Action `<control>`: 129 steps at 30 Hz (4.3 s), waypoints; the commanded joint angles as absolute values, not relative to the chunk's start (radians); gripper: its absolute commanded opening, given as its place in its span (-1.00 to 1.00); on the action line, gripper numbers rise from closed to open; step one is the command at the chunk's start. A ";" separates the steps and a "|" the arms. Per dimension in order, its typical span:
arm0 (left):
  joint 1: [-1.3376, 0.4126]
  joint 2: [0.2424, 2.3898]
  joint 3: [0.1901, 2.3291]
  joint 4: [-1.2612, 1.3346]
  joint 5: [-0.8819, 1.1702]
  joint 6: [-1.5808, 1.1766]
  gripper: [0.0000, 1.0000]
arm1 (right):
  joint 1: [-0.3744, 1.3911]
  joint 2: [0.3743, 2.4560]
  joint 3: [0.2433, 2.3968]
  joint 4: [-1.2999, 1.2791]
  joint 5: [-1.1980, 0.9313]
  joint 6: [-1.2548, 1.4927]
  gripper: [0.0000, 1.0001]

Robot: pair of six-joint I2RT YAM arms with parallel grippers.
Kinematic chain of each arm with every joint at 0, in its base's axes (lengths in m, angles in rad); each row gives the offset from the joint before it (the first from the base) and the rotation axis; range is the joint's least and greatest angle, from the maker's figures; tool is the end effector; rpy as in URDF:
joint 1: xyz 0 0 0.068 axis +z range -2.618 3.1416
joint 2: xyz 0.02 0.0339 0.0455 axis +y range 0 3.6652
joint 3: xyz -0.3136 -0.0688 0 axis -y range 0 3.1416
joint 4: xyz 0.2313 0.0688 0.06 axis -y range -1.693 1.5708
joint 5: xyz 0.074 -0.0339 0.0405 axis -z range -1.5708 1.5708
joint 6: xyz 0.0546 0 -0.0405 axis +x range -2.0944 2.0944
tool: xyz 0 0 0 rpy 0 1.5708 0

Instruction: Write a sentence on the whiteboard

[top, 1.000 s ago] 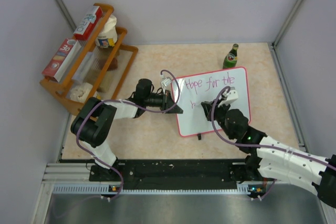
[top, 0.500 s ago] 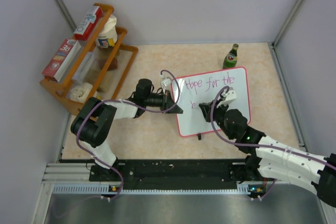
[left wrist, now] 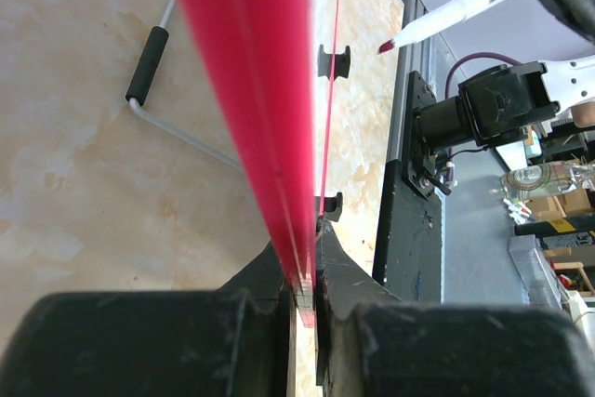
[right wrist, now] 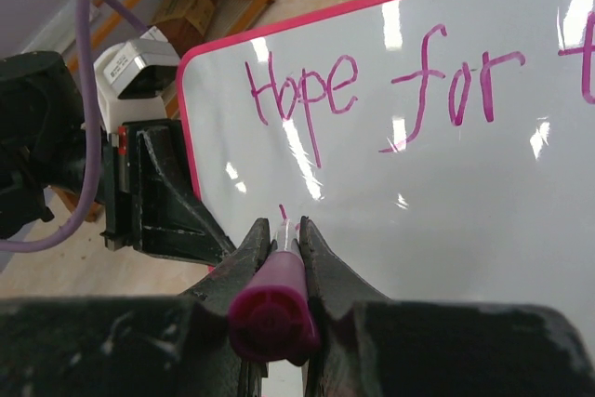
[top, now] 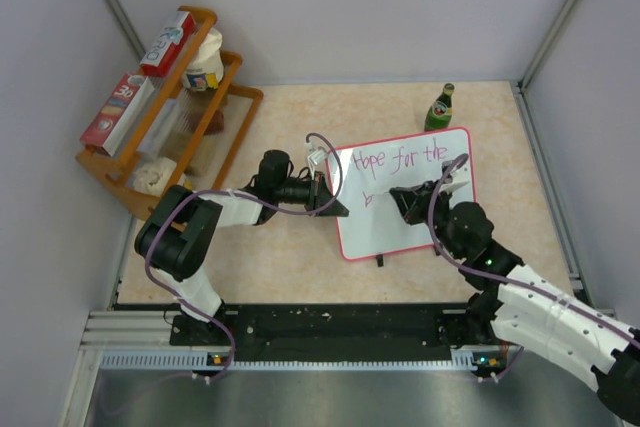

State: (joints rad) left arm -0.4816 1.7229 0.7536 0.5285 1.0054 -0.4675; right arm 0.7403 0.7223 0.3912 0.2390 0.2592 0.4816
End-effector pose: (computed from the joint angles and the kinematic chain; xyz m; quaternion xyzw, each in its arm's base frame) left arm 0.2811 -0.1989 0.2227 0.2632 0.7383 -0.5763 0.2314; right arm 0.1196 0.0903 0.2907 -0.0082 0.7378 0.3051 0.6021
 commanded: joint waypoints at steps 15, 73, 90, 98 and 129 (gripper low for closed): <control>-0.525 1.736 0.716 0.408 1.002 -0.314 -1.00 | 0.678 0.683 0.403 0.227 0.183 0.462 -1.00; -0.525 1.736 0.718 0.407 1.005 -0.313 -1.00 | 0.678 0.733 0.390 0.201 0.362 0.465 -1.00; -0.525 1.736 0.718 0.408 1.006 -0.313 -1.00 | 0.676 0.776 0.413 0.252 0.278 0.489 -1.00; -0.525 1.738 0.718 0.408 1.006 -0.313 -1.00 | 0.676 0.769 0.385 0.229 0.249 0.500 -1.00; -0.525 1.738 0.719 0.405 1.003 -0.313 -1.00 | 0.676 0.684 0.357 0.123 0.342 0.494 -1.00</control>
